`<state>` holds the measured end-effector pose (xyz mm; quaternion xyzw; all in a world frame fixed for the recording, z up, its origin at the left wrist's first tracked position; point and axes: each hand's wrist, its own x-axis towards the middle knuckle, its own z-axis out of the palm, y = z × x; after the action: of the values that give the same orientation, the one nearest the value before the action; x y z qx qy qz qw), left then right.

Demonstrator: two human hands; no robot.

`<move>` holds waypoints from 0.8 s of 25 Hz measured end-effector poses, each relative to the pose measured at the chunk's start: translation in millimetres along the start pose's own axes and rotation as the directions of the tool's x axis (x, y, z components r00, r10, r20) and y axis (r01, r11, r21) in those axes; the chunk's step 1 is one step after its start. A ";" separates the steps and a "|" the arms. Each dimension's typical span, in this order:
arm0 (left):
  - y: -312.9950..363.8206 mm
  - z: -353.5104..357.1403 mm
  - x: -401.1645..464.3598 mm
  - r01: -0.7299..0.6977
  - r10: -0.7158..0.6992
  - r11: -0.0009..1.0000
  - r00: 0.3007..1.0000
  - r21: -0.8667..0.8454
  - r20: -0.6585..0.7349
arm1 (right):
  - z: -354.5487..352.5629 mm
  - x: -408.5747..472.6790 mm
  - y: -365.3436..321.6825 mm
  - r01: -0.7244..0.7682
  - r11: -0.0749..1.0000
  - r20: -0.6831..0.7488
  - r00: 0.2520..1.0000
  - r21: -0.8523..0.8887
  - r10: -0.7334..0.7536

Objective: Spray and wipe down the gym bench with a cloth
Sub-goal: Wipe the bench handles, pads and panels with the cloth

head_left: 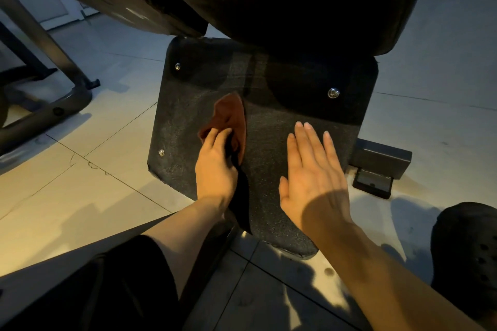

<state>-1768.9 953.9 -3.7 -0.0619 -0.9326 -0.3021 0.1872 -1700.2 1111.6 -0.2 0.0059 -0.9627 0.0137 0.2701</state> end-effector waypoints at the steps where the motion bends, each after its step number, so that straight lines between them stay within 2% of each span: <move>1: 3.1 0.4 -1.6 -0.028 0.028 1.000 1.000 -0.014 0.001 | 2.8 -0.6 -3.7 0.013 1.000 0.014 1.000 0.005 -0.013; 2: 7.0 0.4 -3.2 -0.137 0.137 0.990 0.990 -0.035 0.023 | 5.4 -0.7 -7.2 0.026 1.000 0.032 0.999 0.000 -0.026; 4: 12.2 -0.3 -3.4 -0.370 0.376 0.926 0.922 -0.075 0.095 | 7.9 1.8 -13.4 0.033 0.999 0.065 0.997 -0.016 -0.032; 5: 9.6 -1.1 -0.6 -0.414 0.419 0.908 0.900 -0.064 0.120 | 8.9 5.5 -17.2 0.034 0.999 0.076 0.997 -0.017 -0.033; 6: 1.6 -1.4 2.9 -0.400 0.403 0.915 0.907 -0.050 0.122 | 9.7 9.2 -21.0 0.037 0.999 0.082 0.996 -0.014 -0.036; 8: -23.6 -1.6 9.0 -0.230 0.231 0.973 0.972 -0.028 0.039 | 11.6 18.0 -30.0 0.049 0.999 0.090 0.995 -0.009 -0.048; 9: -32.2 -2.0 10.6 -0.081 0.081 0.996 0.997 -0.036 -0.004 | 11.8 20.4 -31.8 0.051 0.999 0.093 0.994 -0.014 -0.049; 11: -42.8 -4.6 17.7 0.230 -0.232 0.973 0.971 -0.037 -0.063 | 15.6 26.7 -38.0 0.070 0.998 0.106 0.992 -0.008 -0.068; 12: -41.5 -5.6 20.8 0.258 -0.260 0.966 0.963 -0.030 -0.067 | 18.0 28.4 -40.1 0.076 0.997 0.114 0.991 -0.007 -0.075; 13: -39.0 -6.5 22.3 0.168 -0.169 0.986 0.984 -0.016 -0.054 | 21.7 30.5 -42.9 0.083 0.997 0.118 0.990 -0.002 -0.083; 14: -37.6 -5.7 21.3 0.010 -0.010 1.000 1.000 0.003 -0.018 | 26.0 32.6 -46.1 0.094 0.996 0.113 0.989 0.008 -0.094; 15: -39.2 -5.0 20.2 -0.130 0.130 0.991 0.991 0.013 0.016 | 30.4 34.2 -50.1 0.105 0.994 0.106 0.989 0.021 -0.107; 16: -44.4 -4.6 22.2 -0.206 0.206 0.978 0.978 0.019 0.036 | 34.3 36.1 -54.4 0.114 0.993 0.106 0.987 0.032 -0.117; 17: -52.5 -4.6 25.4 -0.210 0.208 0.977 0.977 0.029 0.038 | 37.5 38.4 -58.0 0.119 0.992 0.111 0.986 0.037 -0.123; 18: -63.1 -4.6 27.5 -0.146 0.145 0.988 0.989 0.041 0.015 | 40.0 41.4 -60.6 0.124 0.991 0.114 0.985 0.043 -0.128; 20: -88.0 -7.9 33.3 0.167 -0.165 0.986 0.985 0.024 -0.053 | 42.3 47.0 -62.4 0.135 0.990 0.103 0.985 0.049 -0.139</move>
<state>-1817.3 878.1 -32.5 0.0262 -0.9337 -0.3051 0.1857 -1761.2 1047.9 -10.4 0.0785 -0.9725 0.0152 0.2186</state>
